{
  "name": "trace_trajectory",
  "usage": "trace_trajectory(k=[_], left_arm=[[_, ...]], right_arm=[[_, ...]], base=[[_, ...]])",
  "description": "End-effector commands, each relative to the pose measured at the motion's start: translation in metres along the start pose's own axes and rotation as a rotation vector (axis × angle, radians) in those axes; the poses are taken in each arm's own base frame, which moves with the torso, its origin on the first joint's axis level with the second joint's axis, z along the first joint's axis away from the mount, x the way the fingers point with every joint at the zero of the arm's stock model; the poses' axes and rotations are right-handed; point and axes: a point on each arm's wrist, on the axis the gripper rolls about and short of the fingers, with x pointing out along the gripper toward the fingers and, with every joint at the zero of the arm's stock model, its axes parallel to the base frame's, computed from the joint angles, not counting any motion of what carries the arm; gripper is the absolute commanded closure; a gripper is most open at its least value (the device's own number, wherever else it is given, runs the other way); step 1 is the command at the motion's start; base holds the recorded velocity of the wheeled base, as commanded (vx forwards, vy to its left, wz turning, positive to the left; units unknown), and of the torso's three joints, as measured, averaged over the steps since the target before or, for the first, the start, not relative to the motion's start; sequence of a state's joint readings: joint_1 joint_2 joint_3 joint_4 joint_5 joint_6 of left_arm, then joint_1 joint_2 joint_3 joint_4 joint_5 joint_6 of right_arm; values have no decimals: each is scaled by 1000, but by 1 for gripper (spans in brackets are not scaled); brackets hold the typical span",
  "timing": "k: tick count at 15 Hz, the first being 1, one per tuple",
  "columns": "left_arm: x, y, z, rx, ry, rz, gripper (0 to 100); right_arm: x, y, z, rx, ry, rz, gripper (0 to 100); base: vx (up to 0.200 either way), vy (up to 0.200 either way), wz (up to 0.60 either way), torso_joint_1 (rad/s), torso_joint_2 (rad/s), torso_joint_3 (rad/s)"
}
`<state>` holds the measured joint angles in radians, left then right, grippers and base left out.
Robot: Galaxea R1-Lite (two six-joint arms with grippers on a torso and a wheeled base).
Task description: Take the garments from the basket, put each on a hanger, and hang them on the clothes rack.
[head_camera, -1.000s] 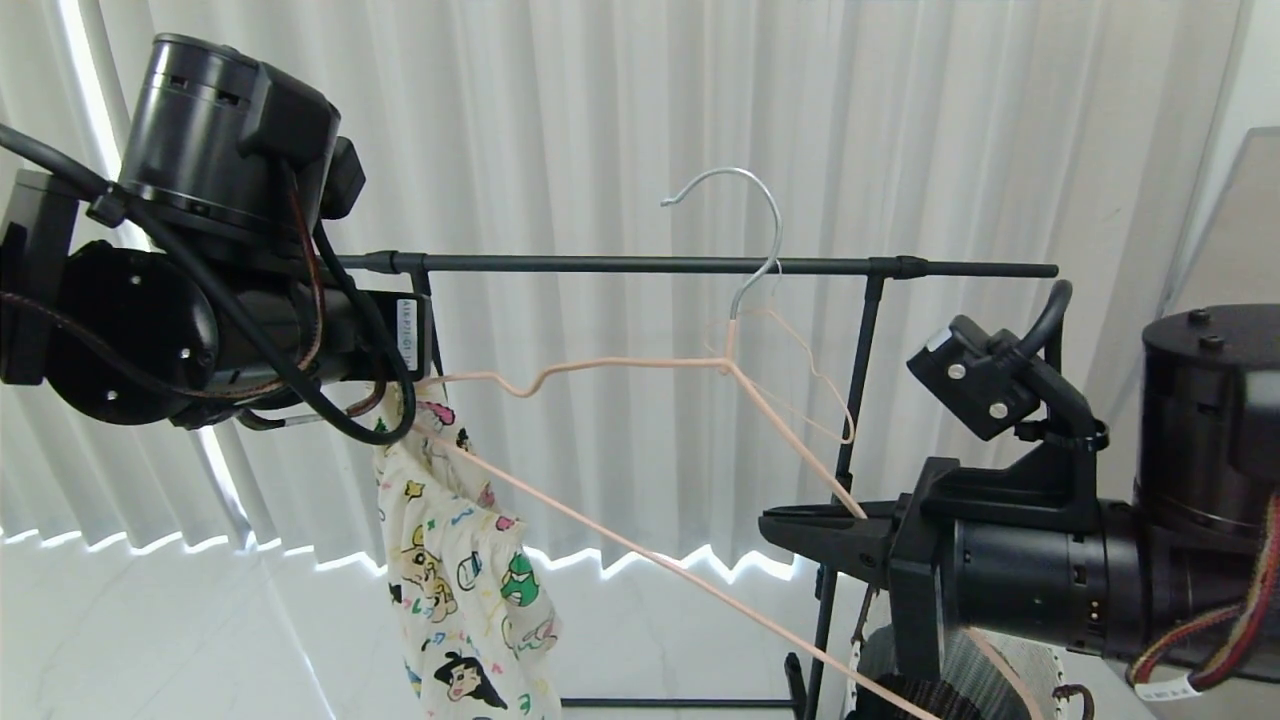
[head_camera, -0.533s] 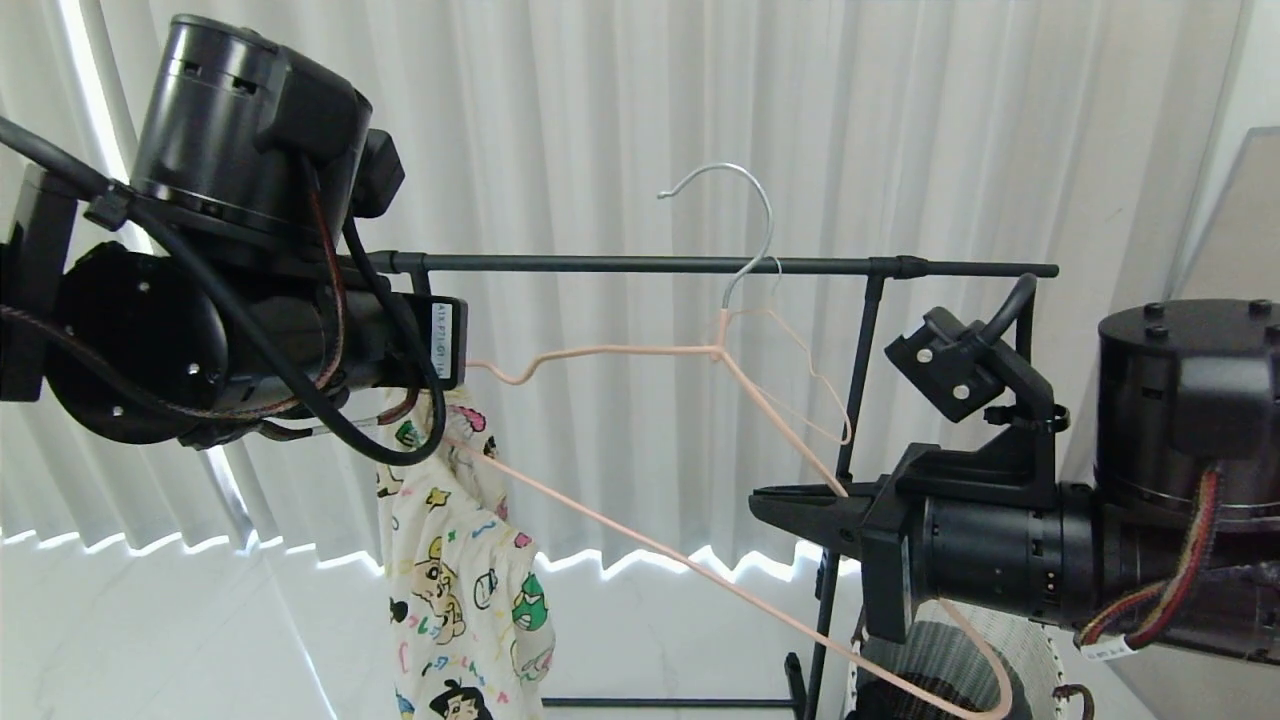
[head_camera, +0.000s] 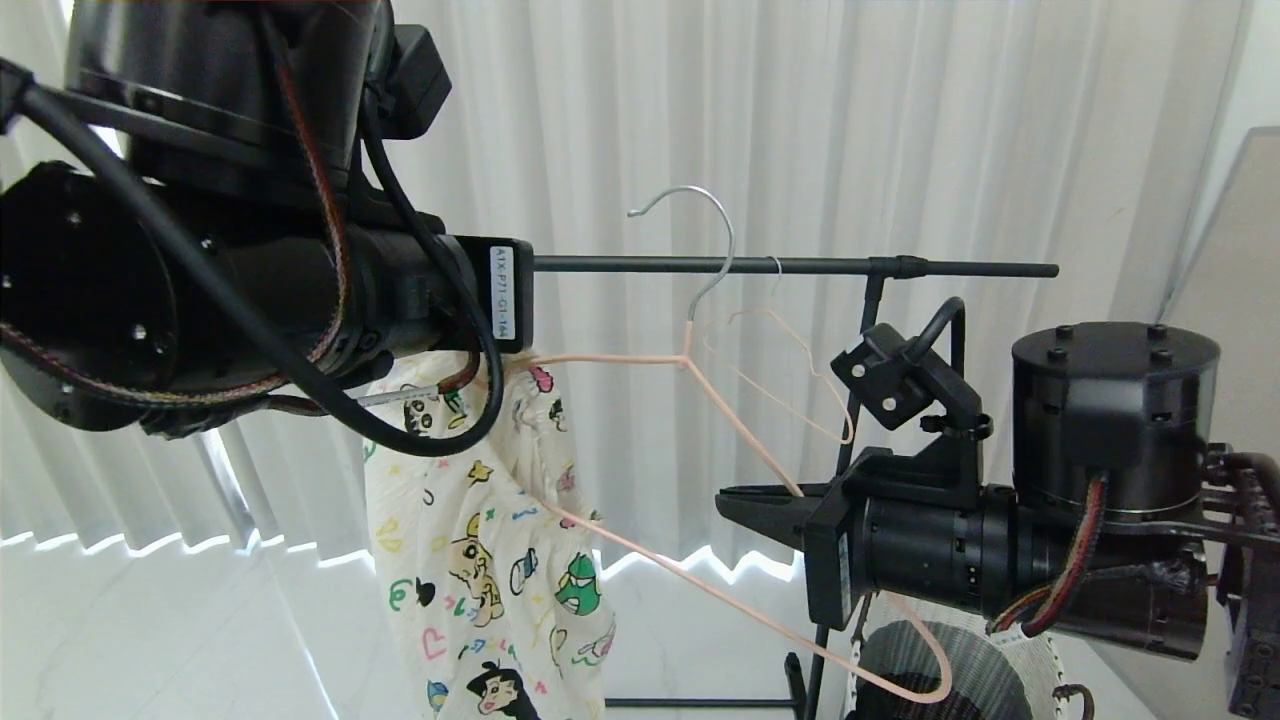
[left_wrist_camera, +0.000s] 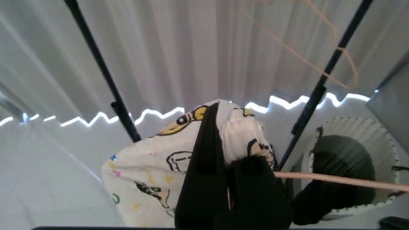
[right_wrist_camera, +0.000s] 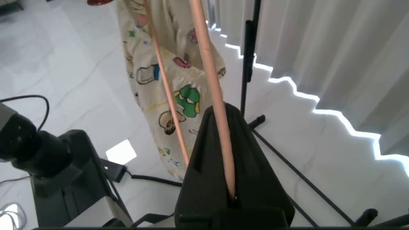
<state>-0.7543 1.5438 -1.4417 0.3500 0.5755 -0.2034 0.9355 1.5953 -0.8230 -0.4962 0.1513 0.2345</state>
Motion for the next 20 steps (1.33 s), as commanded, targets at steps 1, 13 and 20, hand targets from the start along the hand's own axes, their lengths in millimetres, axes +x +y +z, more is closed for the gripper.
trace_trajectory(k=[1,13,20], left_arm=[[-4,-13,4,6,-17,-45,100],[-5,-63,7,55,-28,-171,100],[-10,-57,4,65,-27,-153,100]], right_arm=[[5,-1,-4,2,17,0,100],[20,14,0,38,-56,-26,100],[22,13,0,54,-72,-86,100]], base=[[0,0,0,0,0,0],[0,0,0,0,0,0],[0,0,0,0,0,0]])
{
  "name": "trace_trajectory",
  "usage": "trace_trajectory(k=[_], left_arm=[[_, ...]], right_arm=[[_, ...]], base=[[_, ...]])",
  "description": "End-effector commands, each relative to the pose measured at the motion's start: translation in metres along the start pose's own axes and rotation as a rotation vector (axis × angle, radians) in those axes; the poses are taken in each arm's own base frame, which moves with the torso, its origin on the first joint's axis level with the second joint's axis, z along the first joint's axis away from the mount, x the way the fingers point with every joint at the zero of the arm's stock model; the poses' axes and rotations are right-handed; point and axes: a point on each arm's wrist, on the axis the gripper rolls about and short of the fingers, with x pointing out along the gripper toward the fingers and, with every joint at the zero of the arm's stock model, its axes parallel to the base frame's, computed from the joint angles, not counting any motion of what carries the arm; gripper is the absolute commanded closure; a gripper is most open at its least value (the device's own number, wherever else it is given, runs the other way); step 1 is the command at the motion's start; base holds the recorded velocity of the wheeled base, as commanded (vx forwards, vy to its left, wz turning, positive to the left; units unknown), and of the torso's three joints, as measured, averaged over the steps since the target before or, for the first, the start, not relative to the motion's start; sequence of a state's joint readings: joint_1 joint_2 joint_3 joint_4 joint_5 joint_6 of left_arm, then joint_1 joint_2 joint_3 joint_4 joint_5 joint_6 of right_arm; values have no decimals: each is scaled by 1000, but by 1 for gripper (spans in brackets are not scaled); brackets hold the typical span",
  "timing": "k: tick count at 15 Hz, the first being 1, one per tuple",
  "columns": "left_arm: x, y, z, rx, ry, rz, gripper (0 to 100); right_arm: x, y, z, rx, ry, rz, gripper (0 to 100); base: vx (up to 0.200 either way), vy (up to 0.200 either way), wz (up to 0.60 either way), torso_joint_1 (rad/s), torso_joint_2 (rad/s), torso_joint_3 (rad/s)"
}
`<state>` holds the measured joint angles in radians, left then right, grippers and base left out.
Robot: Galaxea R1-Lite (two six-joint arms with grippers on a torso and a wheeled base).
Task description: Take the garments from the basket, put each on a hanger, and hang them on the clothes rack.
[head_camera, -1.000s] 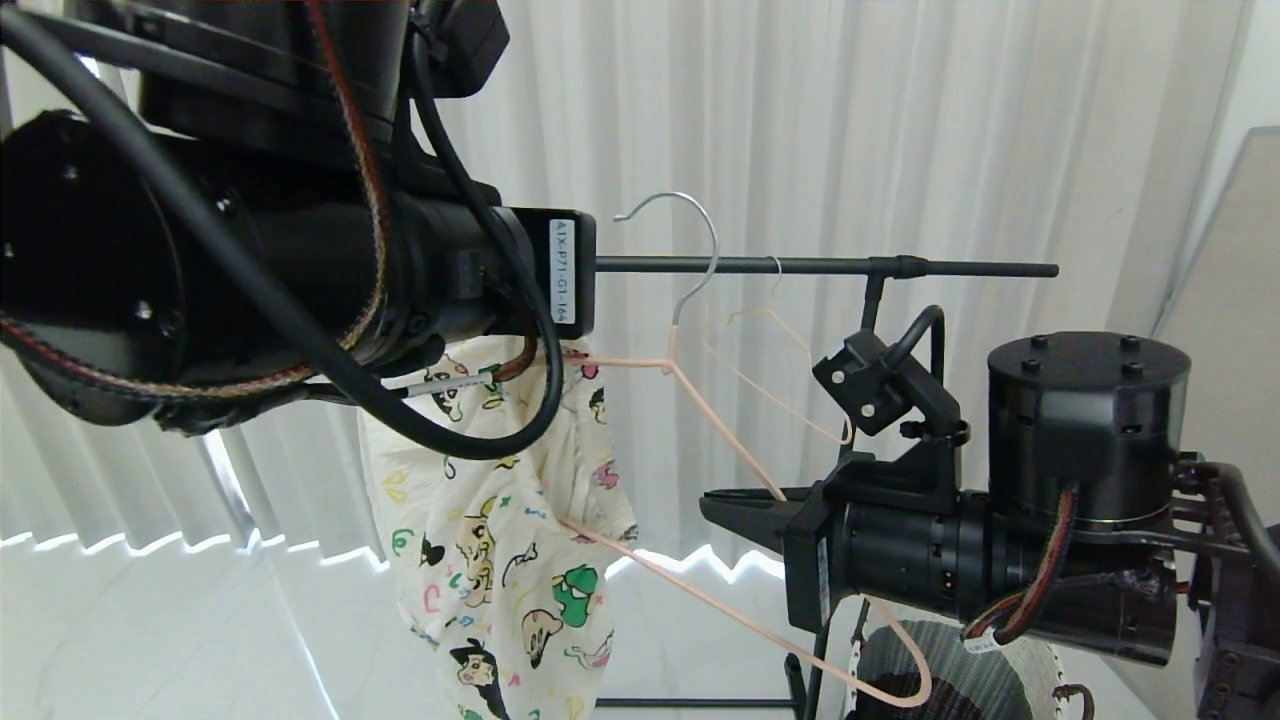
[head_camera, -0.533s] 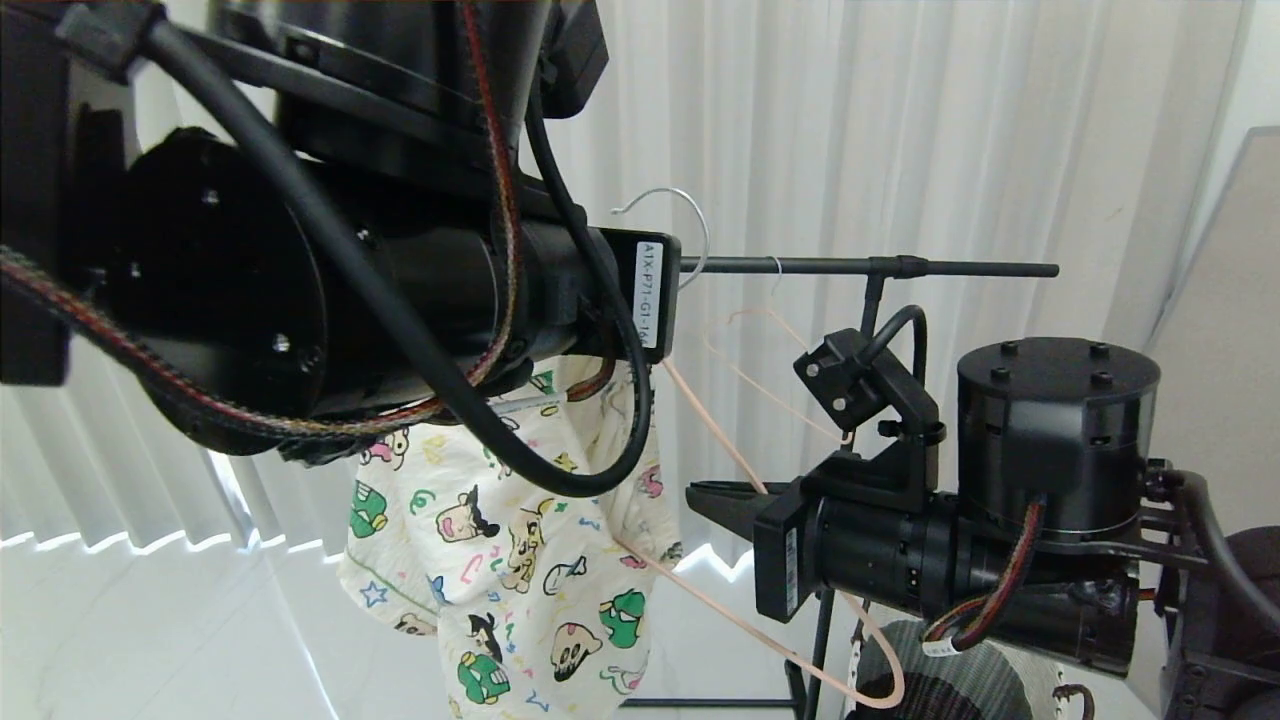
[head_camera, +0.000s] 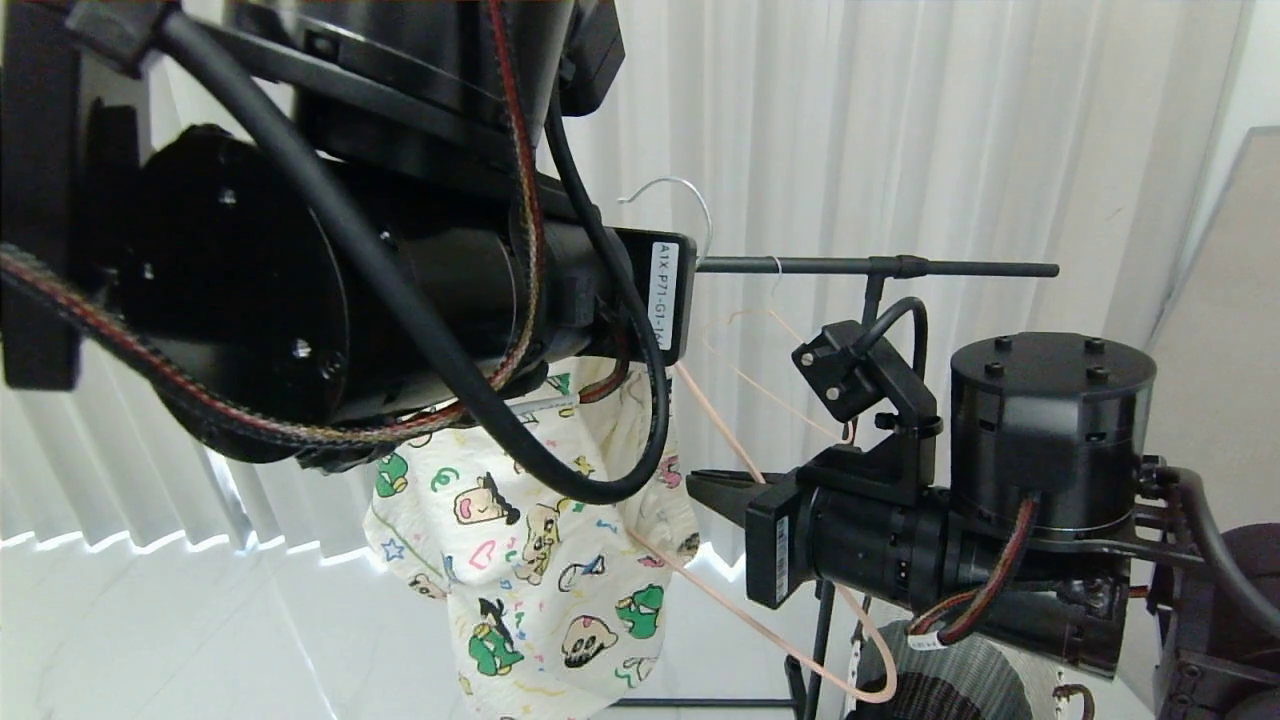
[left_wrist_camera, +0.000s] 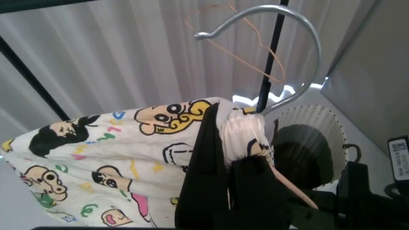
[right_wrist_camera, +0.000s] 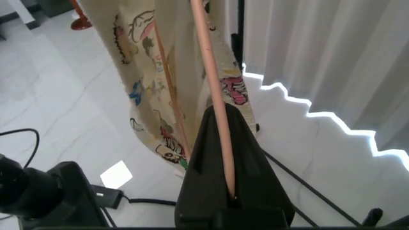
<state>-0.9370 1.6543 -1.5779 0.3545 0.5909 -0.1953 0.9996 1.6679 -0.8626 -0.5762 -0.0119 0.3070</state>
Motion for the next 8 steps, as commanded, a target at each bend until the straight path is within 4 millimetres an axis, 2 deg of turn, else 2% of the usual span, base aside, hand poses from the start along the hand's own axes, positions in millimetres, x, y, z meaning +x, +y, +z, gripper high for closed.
trace_trajectory(k=[1,4,5,8], left_arm=[[-2,4,-6,31,15,8,100],[-3,6,-11,80,30,12,100],[-4,8,-13,85,35,19,0],[0,19,-10,76,29,76,0]], right_arm=[[0,-1,0,2,-5,-13,100],[0,-2,1,2,-16,-49,100],[-1,-4,2,4,-27,-62,100],[-3,-3,6,3,-72,-62,100]], base=[[0,0,0,0,0,0],[0,0,0,0,0,0],[0,0,0,0,0,0],[0,0,0,0,0,0]])
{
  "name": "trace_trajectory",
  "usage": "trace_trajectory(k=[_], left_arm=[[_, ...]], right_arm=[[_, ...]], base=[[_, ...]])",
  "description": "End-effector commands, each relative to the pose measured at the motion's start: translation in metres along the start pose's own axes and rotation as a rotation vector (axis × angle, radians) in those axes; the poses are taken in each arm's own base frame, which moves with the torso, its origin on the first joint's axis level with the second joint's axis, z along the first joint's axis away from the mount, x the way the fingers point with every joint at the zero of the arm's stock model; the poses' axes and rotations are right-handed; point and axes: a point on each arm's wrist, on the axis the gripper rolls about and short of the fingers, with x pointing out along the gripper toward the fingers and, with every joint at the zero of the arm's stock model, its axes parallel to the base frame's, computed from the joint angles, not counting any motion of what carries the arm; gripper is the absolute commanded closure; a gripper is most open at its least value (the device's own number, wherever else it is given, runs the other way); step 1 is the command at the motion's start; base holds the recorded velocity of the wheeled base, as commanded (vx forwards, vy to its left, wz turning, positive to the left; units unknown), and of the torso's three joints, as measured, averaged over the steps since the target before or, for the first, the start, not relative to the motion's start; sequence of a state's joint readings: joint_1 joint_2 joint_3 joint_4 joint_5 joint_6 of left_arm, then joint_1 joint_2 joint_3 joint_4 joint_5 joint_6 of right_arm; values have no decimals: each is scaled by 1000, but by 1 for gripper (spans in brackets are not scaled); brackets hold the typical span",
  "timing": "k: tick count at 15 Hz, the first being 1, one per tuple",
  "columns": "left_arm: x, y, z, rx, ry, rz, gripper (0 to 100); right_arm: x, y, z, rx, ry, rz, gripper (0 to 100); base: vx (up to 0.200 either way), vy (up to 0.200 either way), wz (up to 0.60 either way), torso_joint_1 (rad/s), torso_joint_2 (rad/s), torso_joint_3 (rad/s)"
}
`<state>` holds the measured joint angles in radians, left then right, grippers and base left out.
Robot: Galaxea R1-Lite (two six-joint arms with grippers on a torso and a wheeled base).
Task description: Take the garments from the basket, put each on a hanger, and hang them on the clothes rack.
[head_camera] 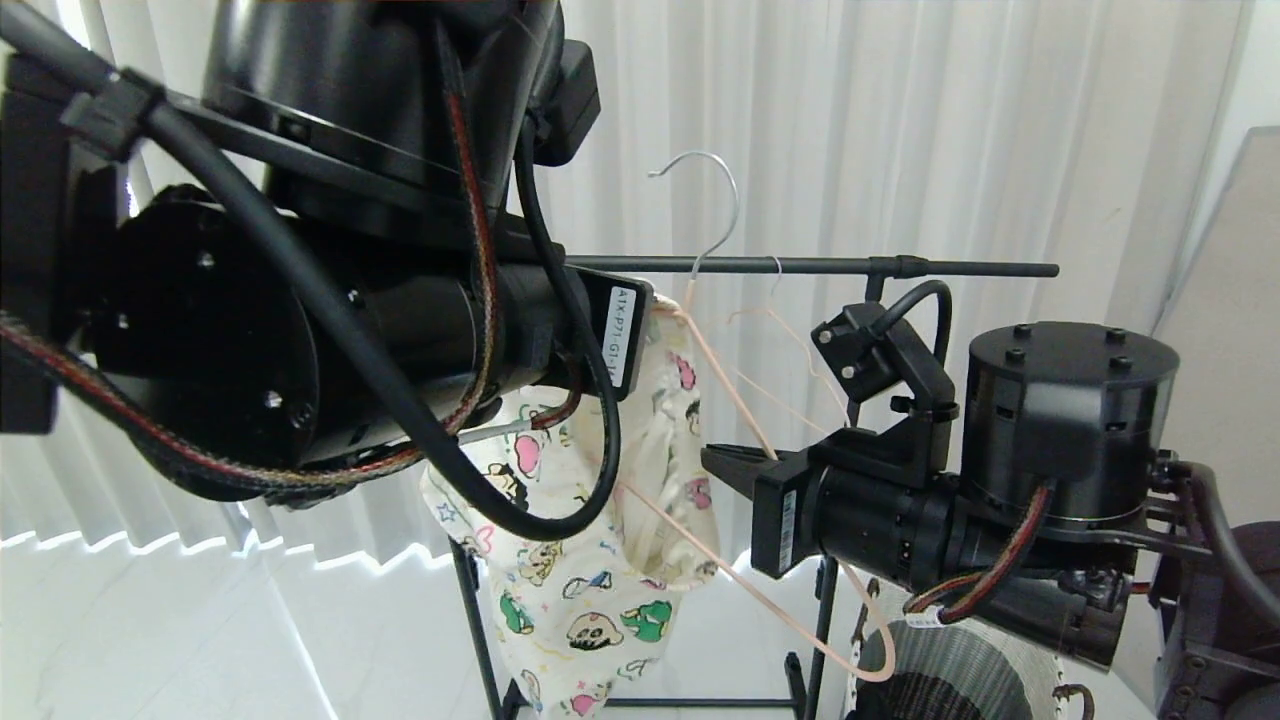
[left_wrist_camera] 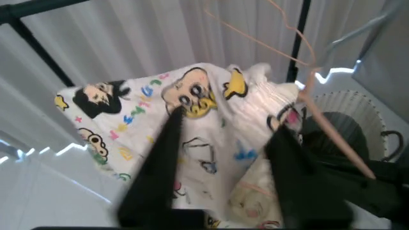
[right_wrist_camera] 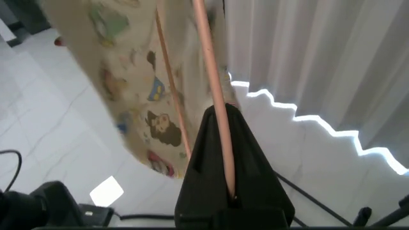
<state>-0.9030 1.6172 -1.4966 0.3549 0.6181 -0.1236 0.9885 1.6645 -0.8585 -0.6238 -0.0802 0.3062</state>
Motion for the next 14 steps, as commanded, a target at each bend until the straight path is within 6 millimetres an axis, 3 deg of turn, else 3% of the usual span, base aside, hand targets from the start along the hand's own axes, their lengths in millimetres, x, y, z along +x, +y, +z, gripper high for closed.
trace_trajectory(k=[1,4,8,10,12,14], left_arm=[[-1,5,2,-7,-7,10,0],[-7,9,-1,3,-7,11,0],[-33,31,-36,52,41,14,0],[-58,50,-51,80,23,-9,0],[-81,73,-65,120,2,-140,0],[-90,90,-77,211,-11,-205,0]], right_arm=[[-1,0,0,-1,-3,-2,100],[0,-2,1,-3,-12,-6,100],[-2,-9,7,-51,-58,-25,100],[-13,-19,5,-108,-58,-48,100],[-30,-24,2,-123,-67,-23,100],[-49,-30,-5,-145,-54,28,100]], base=[[0,0,0,0,0,0],[0,0,0,0,0,0],[0,0,0,0,0,0],[0,0,0,0,0,0],[0,0,0,0,0,0],[0,0,0,0,0,0]])
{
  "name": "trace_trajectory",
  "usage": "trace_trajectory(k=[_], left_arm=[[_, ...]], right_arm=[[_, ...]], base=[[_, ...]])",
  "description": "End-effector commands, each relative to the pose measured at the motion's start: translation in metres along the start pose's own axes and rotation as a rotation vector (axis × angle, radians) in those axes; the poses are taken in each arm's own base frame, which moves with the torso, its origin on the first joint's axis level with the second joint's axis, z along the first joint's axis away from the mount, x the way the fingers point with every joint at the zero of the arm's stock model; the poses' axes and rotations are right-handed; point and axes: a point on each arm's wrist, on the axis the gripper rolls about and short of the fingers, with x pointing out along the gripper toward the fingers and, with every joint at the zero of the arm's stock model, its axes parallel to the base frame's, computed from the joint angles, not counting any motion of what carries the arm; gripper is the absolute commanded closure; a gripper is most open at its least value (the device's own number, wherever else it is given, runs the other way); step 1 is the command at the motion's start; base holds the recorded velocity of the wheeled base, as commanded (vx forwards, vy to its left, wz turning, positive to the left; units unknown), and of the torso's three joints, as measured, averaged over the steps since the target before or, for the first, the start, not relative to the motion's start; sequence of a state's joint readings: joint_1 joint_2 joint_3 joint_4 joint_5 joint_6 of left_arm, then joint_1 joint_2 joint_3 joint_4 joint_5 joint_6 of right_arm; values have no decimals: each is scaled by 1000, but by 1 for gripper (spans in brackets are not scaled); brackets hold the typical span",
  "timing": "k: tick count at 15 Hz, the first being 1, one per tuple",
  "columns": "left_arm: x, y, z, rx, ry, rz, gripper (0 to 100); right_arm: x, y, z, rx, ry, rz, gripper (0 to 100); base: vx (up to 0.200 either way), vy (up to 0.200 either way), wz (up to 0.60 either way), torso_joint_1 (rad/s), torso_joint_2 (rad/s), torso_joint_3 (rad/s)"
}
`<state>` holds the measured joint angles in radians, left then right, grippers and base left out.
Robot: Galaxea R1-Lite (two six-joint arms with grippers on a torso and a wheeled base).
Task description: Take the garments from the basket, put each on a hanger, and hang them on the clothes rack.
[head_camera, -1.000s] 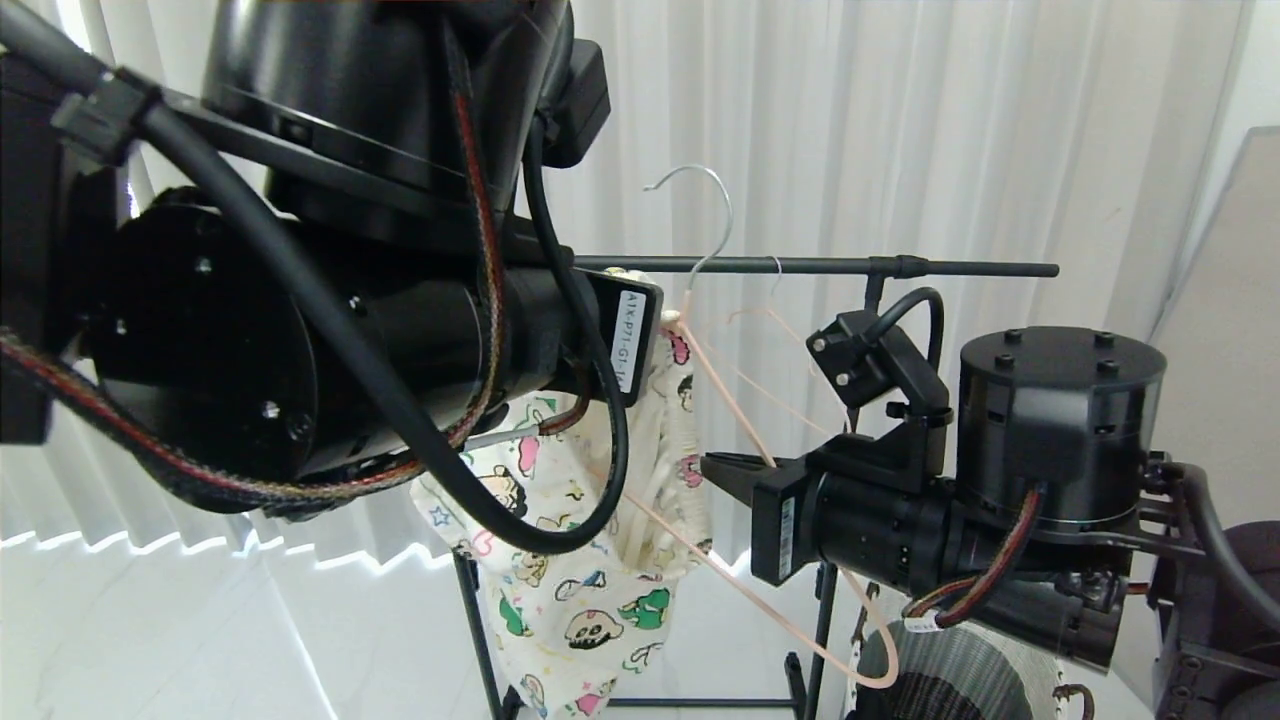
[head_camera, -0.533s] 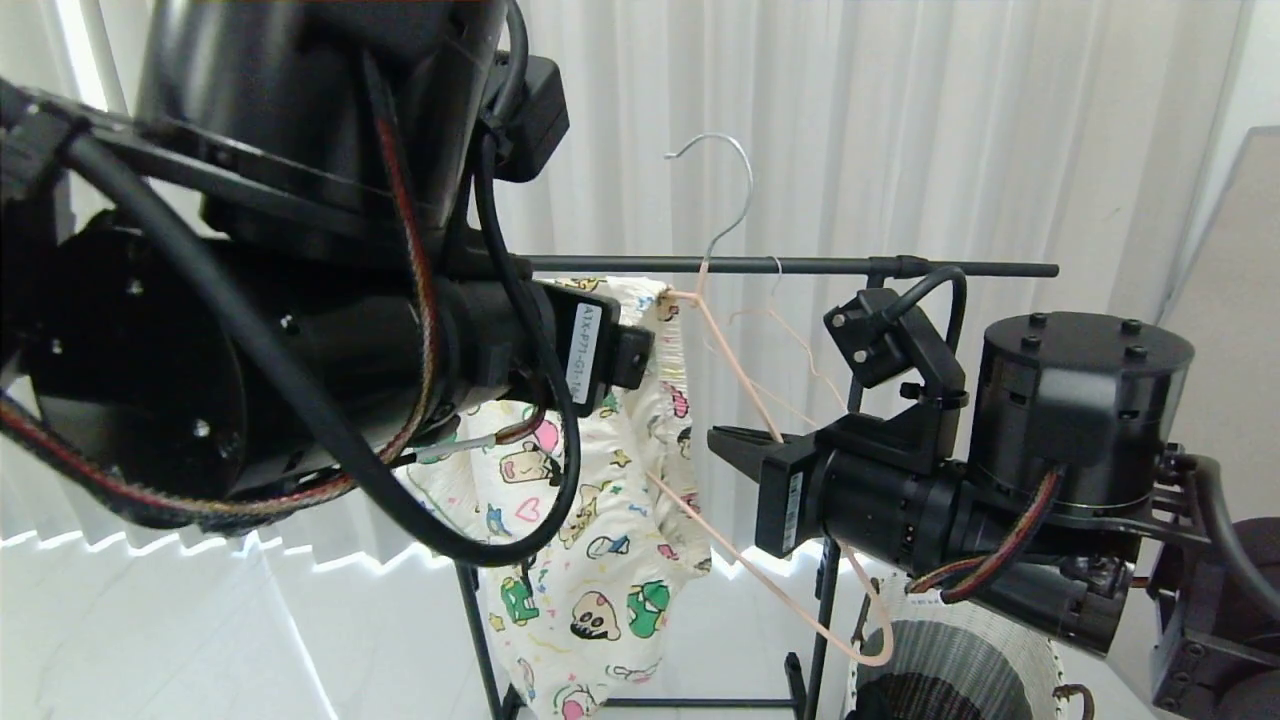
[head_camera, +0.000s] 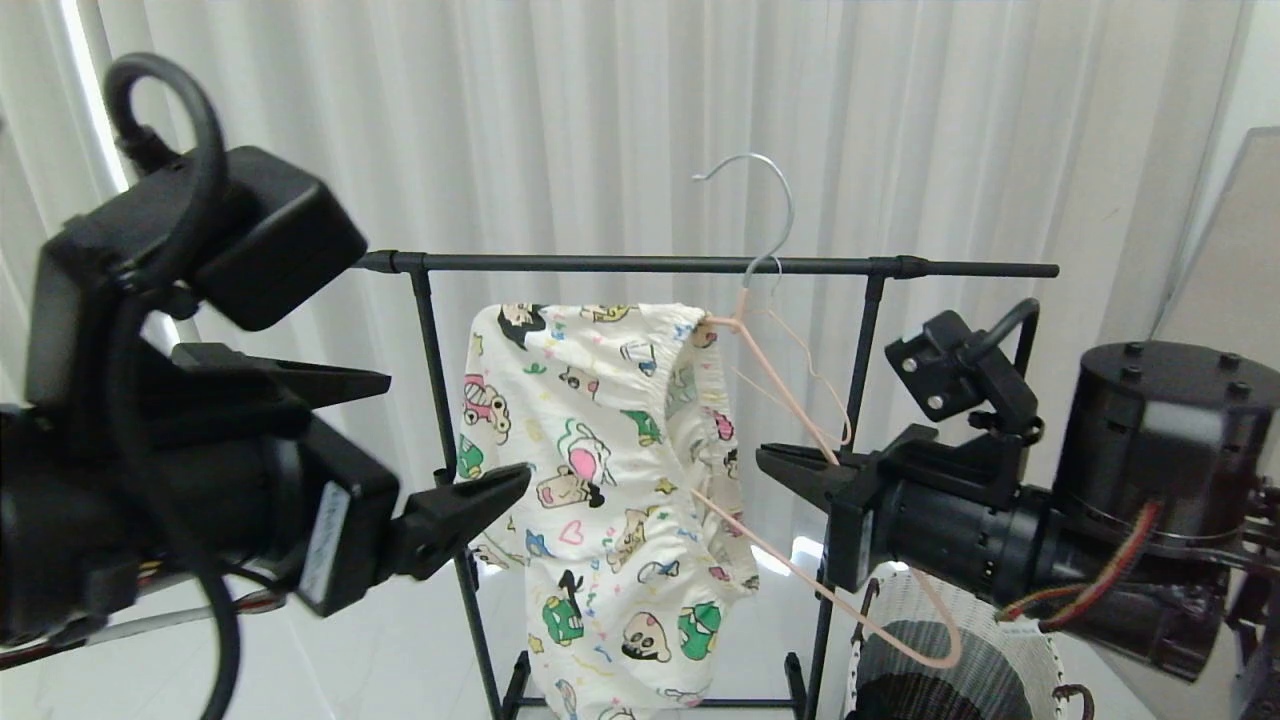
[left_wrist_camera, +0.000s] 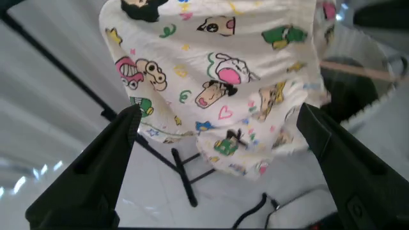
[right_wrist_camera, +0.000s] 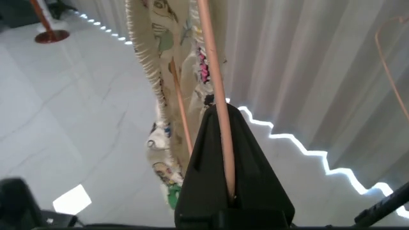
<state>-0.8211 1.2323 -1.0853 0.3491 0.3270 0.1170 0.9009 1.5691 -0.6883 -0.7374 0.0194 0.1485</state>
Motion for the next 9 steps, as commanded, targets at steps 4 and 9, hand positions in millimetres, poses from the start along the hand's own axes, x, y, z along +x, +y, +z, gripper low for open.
trace_trajectory(k=[4,9], left_arm=[[-28,42,-26,205,-168,-270,0],[-3,30,-21,289,-195,-434,0]], right_arm=[[-57,-9,-15,-112,14,124,100],[-65,3,-26,-160,38,207,100]], base=[[0,0,0,0,0,0],[0,0,0,0,0,0]])
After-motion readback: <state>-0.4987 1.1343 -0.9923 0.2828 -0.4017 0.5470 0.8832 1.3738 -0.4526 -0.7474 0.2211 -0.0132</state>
